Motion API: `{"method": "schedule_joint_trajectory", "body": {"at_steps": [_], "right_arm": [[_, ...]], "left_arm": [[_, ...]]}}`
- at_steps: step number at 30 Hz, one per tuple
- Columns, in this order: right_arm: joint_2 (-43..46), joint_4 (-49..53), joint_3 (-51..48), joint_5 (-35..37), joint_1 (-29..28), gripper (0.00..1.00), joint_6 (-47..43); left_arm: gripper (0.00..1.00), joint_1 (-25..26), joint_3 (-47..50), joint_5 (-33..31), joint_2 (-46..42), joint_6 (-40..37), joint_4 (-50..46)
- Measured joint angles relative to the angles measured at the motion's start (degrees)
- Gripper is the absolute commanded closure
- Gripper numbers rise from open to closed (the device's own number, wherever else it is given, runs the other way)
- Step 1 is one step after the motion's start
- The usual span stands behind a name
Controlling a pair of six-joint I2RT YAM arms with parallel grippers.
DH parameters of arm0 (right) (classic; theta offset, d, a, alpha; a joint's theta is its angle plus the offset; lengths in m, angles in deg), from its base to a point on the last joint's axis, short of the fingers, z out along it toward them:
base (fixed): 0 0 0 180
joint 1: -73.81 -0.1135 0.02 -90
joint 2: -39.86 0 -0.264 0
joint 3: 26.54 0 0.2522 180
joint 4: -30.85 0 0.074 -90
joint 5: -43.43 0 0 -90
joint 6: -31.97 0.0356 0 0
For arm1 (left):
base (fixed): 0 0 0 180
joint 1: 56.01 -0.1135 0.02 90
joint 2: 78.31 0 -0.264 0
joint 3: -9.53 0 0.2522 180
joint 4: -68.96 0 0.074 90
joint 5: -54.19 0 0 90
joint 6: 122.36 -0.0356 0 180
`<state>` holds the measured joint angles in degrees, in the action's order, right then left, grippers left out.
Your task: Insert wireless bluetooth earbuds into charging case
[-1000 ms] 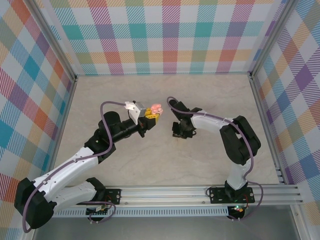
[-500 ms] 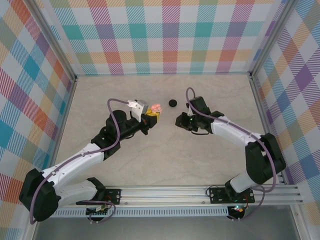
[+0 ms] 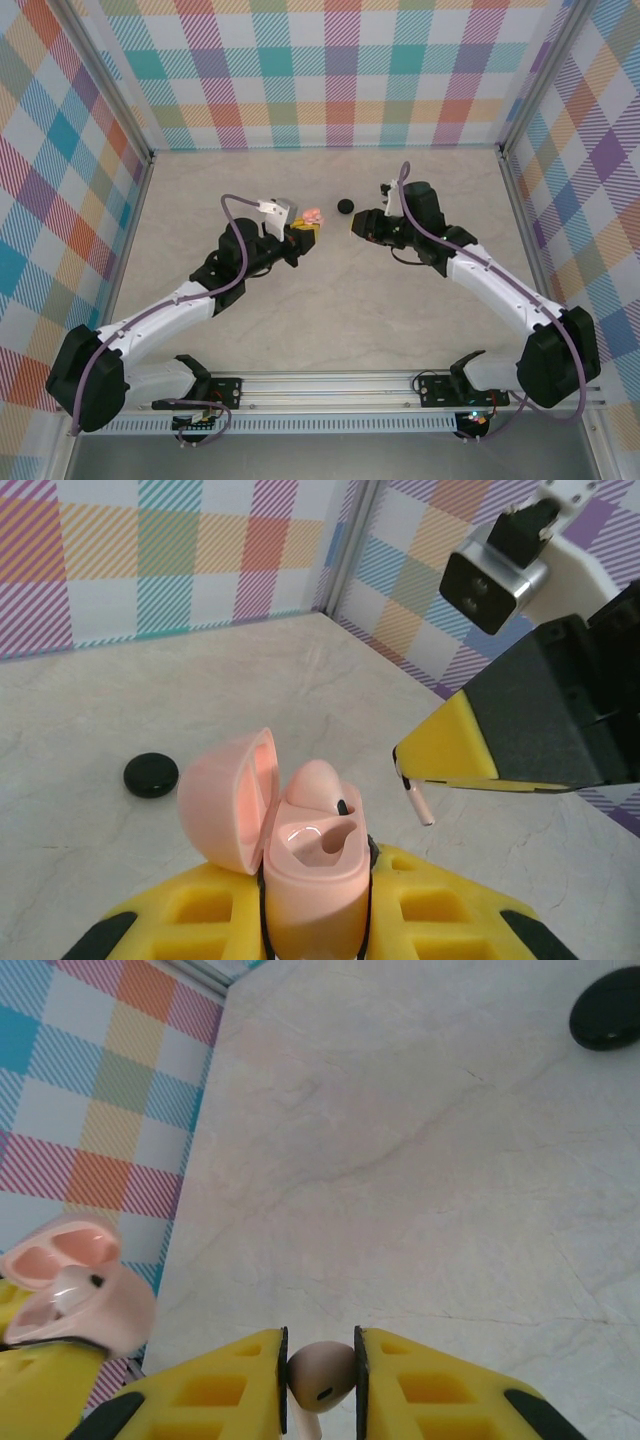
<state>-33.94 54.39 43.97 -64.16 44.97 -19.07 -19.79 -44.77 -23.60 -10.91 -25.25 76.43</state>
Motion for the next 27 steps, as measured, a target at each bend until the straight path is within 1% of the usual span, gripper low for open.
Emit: {"method": "schedule_joint_trajectory", "body": {"at_steps": [17, 27], "right_arm": [[3.26, -4.26, 2.86, -4.17, 0.00, 0.75, -5.20], [3.91, -5.95, 3.39, -7.21, -0.15, 0.75, -6.82]], "left_arm": [[0.94, -0.02, 0.00, 10.88, 4.66, -0.28, 1.92], [0.95, 0.00, 0.00, 18.88, 5.55, -0.26, 9.03]]}}
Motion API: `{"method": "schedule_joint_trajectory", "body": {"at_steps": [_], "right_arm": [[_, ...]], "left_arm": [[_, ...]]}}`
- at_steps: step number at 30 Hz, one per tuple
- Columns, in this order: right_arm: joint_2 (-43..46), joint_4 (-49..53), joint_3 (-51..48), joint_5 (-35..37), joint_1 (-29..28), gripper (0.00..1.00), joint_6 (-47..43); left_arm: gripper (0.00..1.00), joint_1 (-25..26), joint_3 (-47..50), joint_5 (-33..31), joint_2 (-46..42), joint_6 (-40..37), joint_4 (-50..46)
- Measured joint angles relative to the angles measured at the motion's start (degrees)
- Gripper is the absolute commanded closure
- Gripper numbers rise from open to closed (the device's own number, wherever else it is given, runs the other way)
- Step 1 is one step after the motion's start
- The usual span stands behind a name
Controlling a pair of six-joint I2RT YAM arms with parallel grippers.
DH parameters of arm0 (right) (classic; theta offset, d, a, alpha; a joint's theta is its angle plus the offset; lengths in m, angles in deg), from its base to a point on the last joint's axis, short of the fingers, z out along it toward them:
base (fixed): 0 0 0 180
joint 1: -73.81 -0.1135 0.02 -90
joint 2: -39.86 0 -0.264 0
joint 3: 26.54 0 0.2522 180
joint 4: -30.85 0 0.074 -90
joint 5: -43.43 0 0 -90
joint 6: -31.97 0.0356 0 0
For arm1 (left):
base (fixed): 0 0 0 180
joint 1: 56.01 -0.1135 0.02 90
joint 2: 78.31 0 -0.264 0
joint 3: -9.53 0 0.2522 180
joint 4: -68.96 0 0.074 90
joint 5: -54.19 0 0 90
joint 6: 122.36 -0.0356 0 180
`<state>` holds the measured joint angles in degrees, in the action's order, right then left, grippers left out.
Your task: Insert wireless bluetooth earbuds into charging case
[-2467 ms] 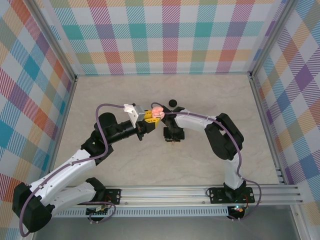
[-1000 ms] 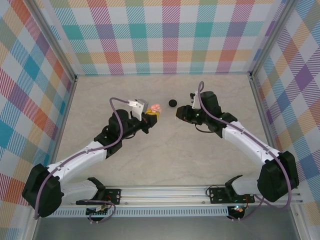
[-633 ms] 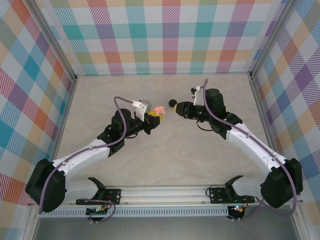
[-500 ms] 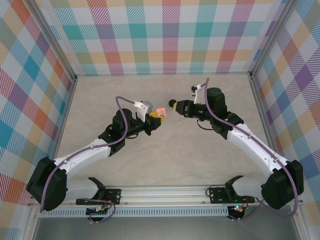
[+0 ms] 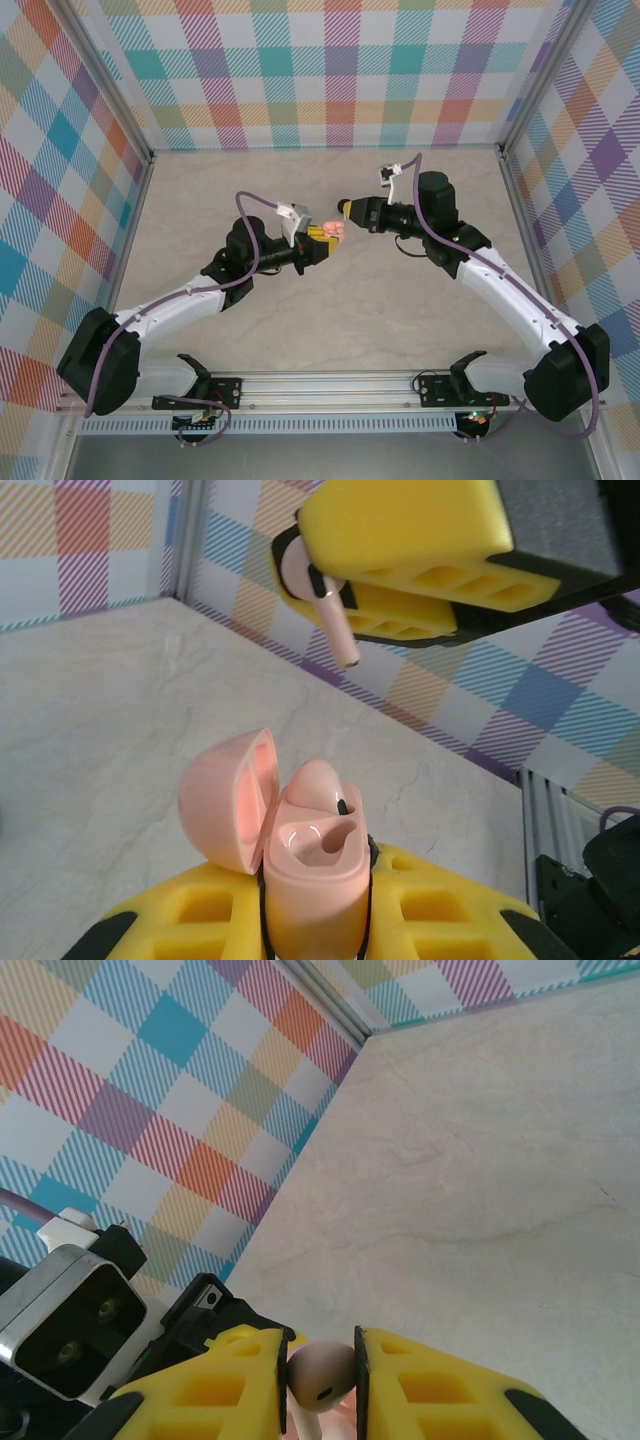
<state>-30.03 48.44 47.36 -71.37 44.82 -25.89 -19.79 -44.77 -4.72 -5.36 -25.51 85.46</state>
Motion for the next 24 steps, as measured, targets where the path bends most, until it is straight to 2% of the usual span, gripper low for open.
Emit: {"method": "schedule_joint_trajectory", "body": {"at_steps": [7, 24], "right_arm": [[0.70, -1.03, 0.33, -0.87, -0.68, 0.74, -0.39], [1.01, -1.29, 0.42, -1.20, -1.64, 0.74, -1.62]], "left_arm": [[0.94, 0.00, -0.02, 2.08, 2.43, 2.21, 4.70], [0.94, 0.50, -0.96, 2.36, 4.48, 6.71, 10.95]]}}
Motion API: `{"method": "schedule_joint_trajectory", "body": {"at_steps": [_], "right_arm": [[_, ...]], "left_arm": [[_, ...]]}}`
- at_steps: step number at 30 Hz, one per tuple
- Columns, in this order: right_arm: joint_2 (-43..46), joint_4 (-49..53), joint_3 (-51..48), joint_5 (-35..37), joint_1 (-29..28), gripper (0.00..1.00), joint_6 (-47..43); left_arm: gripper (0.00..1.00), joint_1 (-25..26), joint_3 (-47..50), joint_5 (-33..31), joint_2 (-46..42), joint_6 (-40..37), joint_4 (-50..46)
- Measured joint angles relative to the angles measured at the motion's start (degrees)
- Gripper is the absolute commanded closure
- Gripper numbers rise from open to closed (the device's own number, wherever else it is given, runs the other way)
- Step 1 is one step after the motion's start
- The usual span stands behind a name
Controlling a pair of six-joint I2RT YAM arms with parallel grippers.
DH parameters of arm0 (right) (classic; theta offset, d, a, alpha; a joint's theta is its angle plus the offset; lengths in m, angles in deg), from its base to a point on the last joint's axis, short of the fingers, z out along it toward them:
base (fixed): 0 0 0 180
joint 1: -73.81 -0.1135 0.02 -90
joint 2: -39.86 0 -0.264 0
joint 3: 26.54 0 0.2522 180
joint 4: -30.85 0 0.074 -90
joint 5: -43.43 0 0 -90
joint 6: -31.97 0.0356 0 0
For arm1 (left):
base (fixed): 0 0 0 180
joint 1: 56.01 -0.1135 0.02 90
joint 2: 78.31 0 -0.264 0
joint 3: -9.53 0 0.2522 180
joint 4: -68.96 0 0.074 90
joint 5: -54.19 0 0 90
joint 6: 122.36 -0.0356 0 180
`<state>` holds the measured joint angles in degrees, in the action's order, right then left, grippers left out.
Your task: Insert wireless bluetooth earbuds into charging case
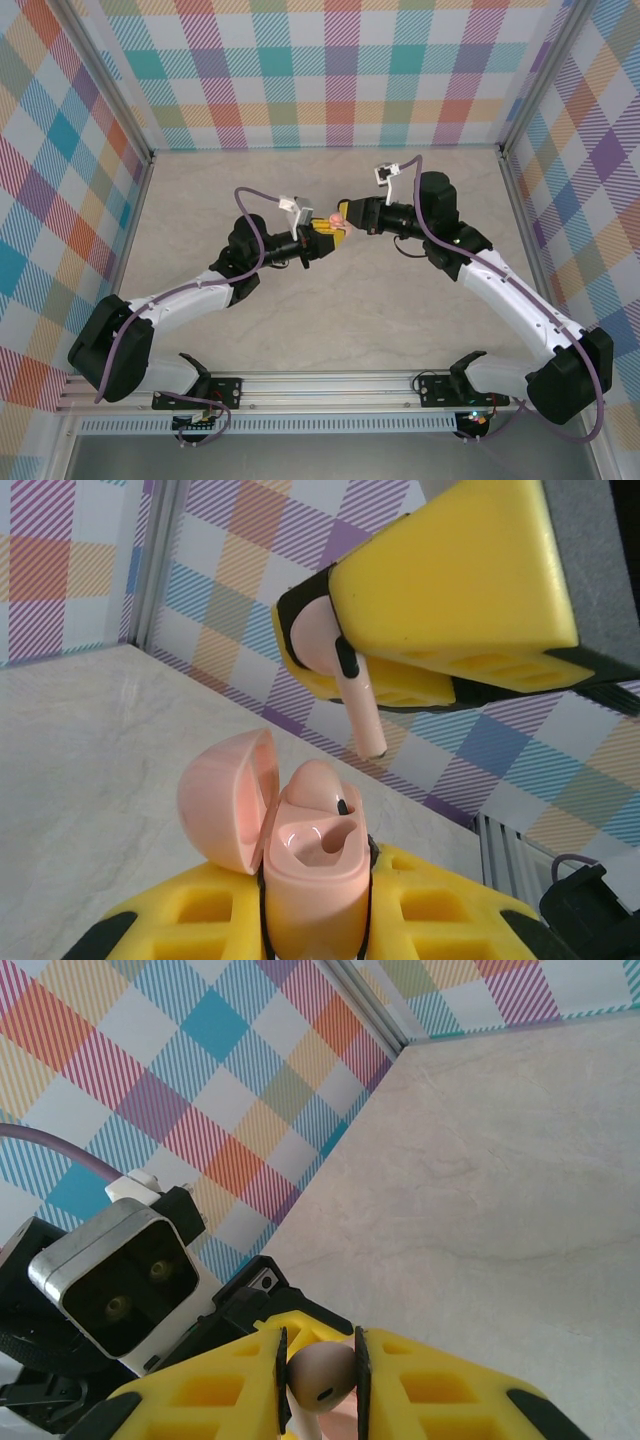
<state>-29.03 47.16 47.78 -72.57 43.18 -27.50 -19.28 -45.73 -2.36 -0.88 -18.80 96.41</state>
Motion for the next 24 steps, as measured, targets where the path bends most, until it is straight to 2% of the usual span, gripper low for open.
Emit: {"method": "schedule_joint_trajectory", "body": {"at_steps": [24], "right_arm": [[0.09, 0.00, 0.00, 1.51, -0.24, 0.73, -1.31]], "left_arm": [[0.94, 0.76, -0.79, -0.07, 0.00, 1.62, 1.16]]}}
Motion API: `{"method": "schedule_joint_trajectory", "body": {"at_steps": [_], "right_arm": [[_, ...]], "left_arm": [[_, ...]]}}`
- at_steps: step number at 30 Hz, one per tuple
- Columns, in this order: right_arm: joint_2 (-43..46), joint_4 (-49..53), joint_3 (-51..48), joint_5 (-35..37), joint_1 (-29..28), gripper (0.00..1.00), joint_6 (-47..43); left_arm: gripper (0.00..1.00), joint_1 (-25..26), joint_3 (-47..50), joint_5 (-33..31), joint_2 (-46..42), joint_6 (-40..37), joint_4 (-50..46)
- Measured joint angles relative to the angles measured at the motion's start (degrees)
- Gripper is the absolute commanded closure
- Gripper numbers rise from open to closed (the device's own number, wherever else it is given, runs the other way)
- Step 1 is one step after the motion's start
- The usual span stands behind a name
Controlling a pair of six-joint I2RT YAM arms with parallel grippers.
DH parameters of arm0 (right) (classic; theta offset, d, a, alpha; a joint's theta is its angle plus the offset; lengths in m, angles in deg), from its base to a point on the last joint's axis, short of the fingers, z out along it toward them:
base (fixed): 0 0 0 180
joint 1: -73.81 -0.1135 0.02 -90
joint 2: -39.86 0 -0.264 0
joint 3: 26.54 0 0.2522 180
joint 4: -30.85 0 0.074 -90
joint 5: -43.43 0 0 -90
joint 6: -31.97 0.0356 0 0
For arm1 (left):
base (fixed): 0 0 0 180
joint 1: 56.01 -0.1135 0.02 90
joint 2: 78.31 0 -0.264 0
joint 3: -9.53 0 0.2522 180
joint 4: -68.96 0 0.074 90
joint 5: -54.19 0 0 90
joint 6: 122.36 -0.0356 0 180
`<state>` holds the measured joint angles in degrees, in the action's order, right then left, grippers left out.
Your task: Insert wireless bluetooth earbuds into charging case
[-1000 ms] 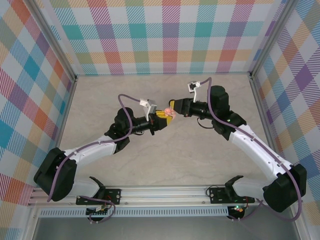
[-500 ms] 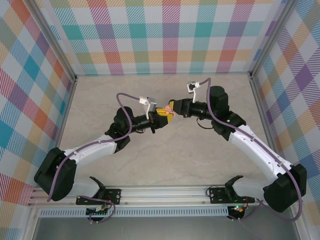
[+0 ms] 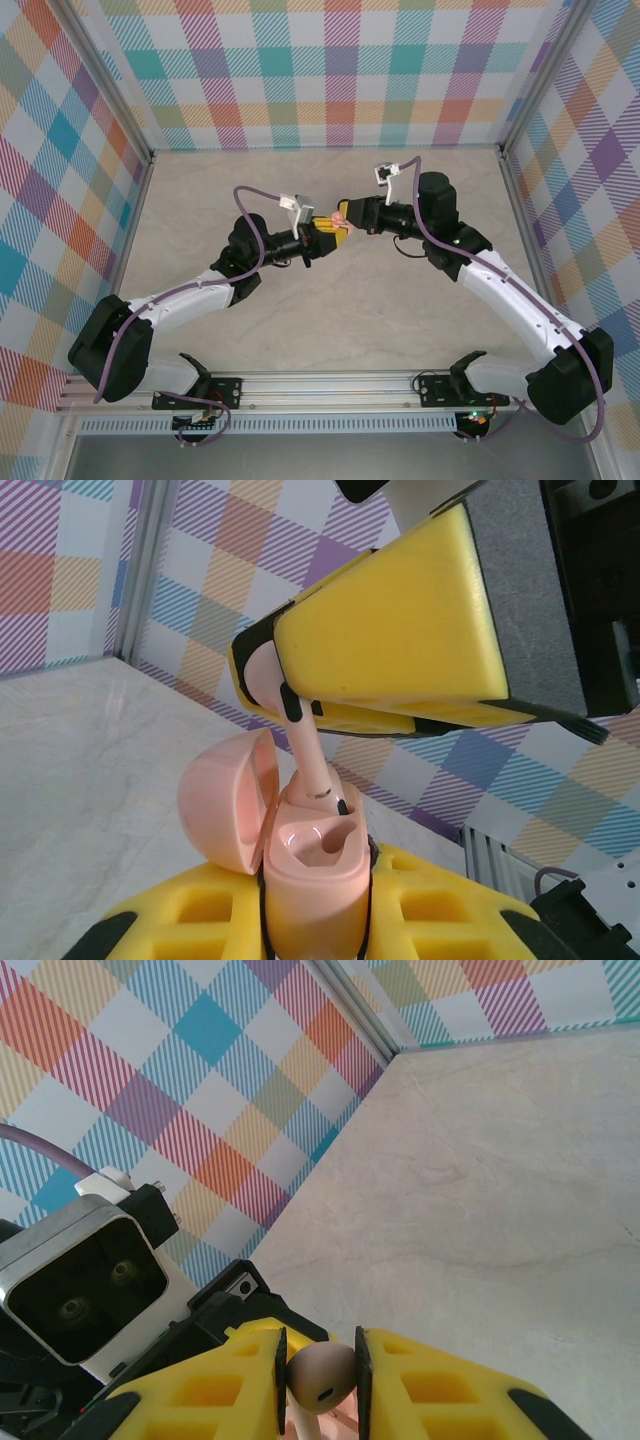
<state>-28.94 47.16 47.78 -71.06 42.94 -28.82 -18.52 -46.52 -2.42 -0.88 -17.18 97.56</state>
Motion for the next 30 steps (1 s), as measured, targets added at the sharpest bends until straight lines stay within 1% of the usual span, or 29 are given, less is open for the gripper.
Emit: {"method": "schedule_joint_trajectory", "body": {"at_steps": [22, 30], "right_arm": [[0.35, 0.00, 0.00, 1.09, -0.74, 0.73, -1.29], [0.39, 0.07, 0.00, 1.55, -0.74, 0.73, -1.49]], "left_arm": [[0.94, 0.24, -0.72, -2.97, 0.00, 0.70, -0.39], [0.94, 0.26, -0.72, -3.02, 0.00, 0.92, -0.39]]}}
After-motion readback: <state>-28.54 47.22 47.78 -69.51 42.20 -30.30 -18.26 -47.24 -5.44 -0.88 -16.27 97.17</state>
